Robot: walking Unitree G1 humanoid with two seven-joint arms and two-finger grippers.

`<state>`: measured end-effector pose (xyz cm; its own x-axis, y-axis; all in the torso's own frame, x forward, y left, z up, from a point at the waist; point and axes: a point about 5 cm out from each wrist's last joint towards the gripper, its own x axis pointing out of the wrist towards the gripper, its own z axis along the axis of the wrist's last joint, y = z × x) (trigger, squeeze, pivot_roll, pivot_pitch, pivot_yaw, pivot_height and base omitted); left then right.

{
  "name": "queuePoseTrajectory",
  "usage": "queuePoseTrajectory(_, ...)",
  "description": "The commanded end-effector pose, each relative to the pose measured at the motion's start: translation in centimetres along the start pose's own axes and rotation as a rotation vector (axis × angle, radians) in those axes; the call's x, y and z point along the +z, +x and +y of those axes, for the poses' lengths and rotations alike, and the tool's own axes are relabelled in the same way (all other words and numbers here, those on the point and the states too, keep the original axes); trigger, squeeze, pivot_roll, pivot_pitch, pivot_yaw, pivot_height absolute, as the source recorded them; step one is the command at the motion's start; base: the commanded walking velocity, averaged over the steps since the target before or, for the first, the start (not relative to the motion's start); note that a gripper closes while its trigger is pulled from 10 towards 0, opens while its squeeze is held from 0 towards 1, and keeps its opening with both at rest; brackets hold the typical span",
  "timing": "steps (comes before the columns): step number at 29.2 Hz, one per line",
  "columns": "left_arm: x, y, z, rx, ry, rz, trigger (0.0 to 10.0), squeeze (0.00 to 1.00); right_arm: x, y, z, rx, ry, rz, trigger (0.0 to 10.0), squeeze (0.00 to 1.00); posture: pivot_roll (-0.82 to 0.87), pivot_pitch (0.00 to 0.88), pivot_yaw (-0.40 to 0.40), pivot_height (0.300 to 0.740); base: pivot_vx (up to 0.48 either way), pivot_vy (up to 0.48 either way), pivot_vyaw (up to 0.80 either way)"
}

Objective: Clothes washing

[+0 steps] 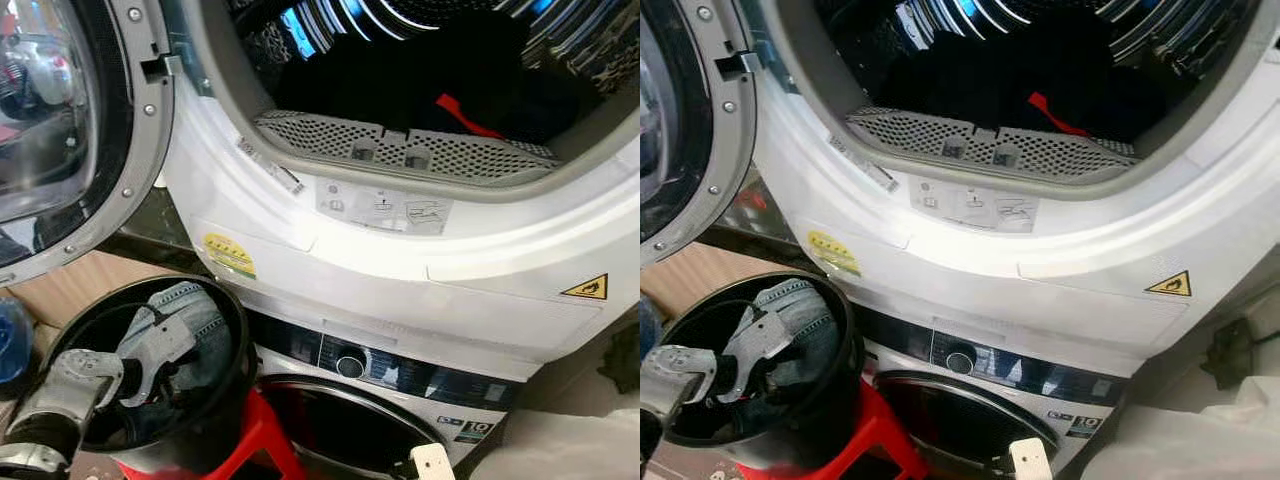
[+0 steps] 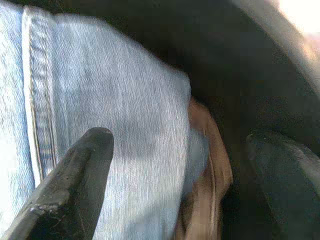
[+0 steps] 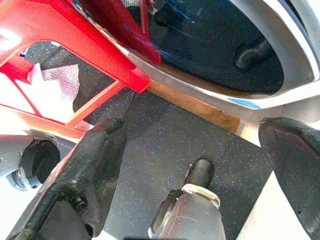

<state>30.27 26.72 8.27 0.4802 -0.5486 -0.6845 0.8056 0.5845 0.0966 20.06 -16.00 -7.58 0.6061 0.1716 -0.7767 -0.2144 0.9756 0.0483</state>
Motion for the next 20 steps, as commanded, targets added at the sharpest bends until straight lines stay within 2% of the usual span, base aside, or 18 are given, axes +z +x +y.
queuePoseTrajectory(1,-0.6,-1.1,0.3,-0.006,0.037,0.073,10.0,0.00,-0.4,-0.1,0.1,0.000,0.007,0.005,10.0,0.00,-0.07,0.041,0.044,0.740,0.000,0.000,0.00)
queuePoseTrajectory(6,0.1,-3.2,0.6,-0.043,0.114,0.152,10.0,0.00,0.2,0.1,0.3,0.003,0.003,-0.005,10.0,0.00,-0.06,0.040,0.049,0.740,0.000,0.000,0.00)
queuePoseTrajectory(9,0.4,-3.7,1.1,0.023,0.171,0.161,10.0,0.00,0.4,0.2,0.4,0.006,0.003,-0.011,10.0,0.00,-0.06,0.041,0.050,0.740,0.000,0.000,0.00)
queuePoseTrajectory(12,1.2,-4.0,2.1,0.150,0.201,0.138,10.0,0.00,0.4,0.2,0.7,0.012,0.002,-0.012,10.0,0.00,-0.05,0.042,0.051,0.740,0.000,0.000,0.00)
queuePoseTrajectory(15,1.5,-3.2,1.4,0.112,0.168,0.080,10.0,0.00,0.3,0.2,0.9,0.017,0.001,-0.009,10.0,0.00,-0.05,0.046,0.049,0.740,0.000,0.000,0.00)
queuePoseTrajectory(18,0.9,-2.1,0.5,0.073,0.182,0.111,10.0,0.00,0.2,0.2,1.0,0.020,0.000,-0.008,10.0,0.00,-0.05,0.048,0.050,0.740,0.000,0.000,0.00)
queuePoseTrajectory(20,0.7,-0.3,-0.1,0.087,0.177,0.089,10.0,0.00,0.1,0.2,1.0,0.019,0.000,-0.008,10.0,0.00,-0.06,0.050,0.050,0.740,0.000,0.000,0.00)
